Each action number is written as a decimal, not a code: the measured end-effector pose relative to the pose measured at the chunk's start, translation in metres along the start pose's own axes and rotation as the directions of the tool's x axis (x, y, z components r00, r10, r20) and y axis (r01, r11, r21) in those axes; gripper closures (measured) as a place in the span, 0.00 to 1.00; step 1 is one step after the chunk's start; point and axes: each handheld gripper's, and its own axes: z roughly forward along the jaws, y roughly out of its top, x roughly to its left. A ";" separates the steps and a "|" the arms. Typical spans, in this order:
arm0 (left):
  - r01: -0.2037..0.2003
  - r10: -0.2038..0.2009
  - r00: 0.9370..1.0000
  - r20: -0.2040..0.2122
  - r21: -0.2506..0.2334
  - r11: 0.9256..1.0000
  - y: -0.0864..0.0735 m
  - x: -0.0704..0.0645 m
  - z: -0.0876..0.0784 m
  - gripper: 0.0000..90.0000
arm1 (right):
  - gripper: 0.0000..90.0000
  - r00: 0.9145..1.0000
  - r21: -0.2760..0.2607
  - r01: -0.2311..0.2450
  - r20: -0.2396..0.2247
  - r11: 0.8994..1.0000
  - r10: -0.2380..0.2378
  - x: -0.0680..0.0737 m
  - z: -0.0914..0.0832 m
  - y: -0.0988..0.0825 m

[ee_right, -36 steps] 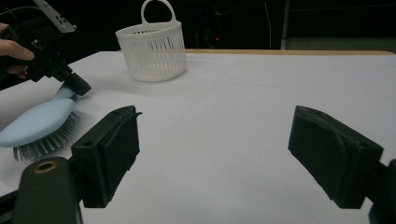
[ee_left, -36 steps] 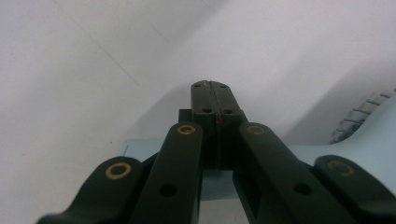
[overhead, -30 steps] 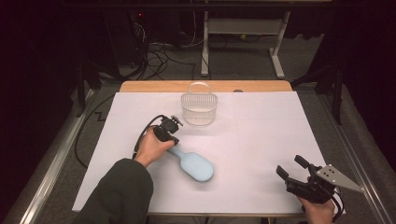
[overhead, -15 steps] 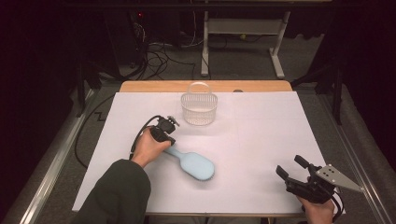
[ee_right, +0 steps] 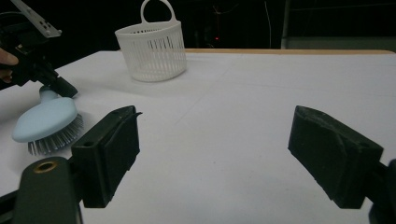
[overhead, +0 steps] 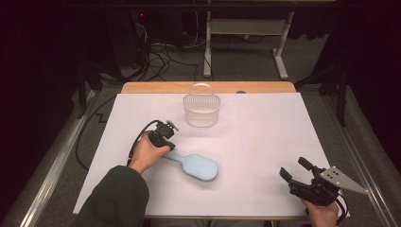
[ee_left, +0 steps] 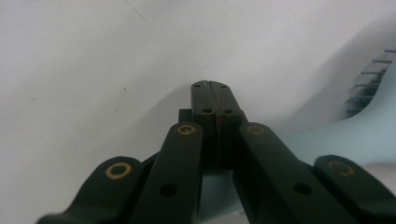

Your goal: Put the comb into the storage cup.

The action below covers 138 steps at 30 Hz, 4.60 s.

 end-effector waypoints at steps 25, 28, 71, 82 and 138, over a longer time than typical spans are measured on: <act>0.006 -0.005 0.998 0.059 -0.023 1.000 -0.026 -0.013 -0.008 1.00 | 0.19 1.000 -0.003 0.003 -0.001 1.000 -0.003 0.000 0.000 0.000; 0.010 -0.009 0.998 0.065 -0.022 1.000 -0.028 -0.014 -0.007 1.00 | 0.19 1.000 -0.003 0.002 -0.001 1.000 -0.002 0.000 0.000 0.000; 0.027 -0.017 0.989 0.148 -0.064 0.998 -0.058 -0.036 -0.013 1.00 | 0.19 1.000 -0.005 0.002 -0.002 1.000 -0.002 0.000 0.000 0.001; 0.035 -0.023 0.986 0.162 -0.070 0.997 -0.065 -0.047 -0.015 1.00 | 0.19 1.000 -0.006 0.005 -0.002 1.000 -0.005 0.000 0.000 0.001; 0.010 0.006 0.995 0.104 -0.149 0.989 -0.064 -0.079 -0.028 0.31 | 0.19 1.000 0.002 0.011 -0.005 1.000 -0.011 0.001 0.001 0.000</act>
